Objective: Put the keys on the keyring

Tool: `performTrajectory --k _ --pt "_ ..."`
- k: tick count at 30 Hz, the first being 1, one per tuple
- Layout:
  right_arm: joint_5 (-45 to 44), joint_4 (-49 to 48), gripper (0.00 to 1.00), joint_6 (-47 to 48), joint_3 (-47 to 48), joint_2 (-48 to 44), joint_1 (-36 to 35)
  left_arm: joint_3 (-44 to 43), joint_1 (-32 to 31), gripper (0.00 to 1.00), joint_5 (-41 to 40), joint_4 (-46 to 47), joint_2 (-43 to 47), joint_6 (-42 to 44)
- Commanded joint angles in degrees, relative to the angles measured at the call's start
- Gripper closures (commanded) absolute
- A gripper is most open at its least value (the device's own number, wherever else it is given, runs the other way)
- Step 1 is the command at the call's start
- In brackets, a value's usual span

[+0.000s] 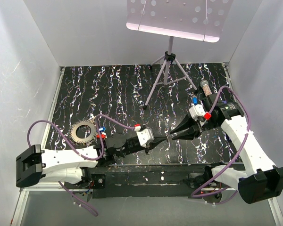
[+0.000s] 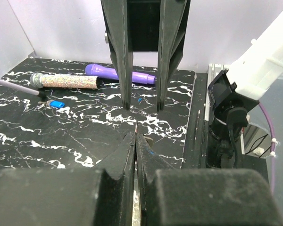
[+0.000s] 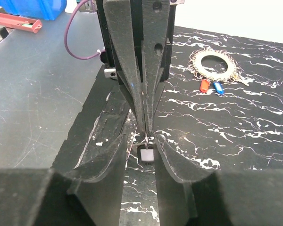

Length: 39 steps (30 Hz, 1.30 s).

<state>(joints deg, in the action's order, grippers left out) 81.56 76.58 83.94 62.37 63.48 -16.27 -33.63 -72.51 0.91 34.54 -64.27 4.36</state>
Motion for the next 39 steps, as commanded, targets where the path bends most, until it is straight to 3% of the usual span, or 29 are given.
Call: performTrajectory --k 1,11,24,39 --pt "0.5 14.7 0.62 0.2 3.5 0.2 -0.2 2.7 -0.2 1.00 -0.9 -0.9 4.8 4.4" --pt "-12.3 14.9 0.53 -2.1 9.8 1.2 -2.6 3.2 -0.3 1.00 5.2 -6.2 10.5 13.0" --pt "-3.6 14.7 0.57 -2.0 11.5 4.4 -7.0 9.8 -0.3 1.00 0.2 17.0 6.8 4.0" --pt "1.1 14.7 0.63 -2.6 11.6 5.6 -7.8 10.7 -0.3 1.00 -2.3 26.3 2.8 0.0"
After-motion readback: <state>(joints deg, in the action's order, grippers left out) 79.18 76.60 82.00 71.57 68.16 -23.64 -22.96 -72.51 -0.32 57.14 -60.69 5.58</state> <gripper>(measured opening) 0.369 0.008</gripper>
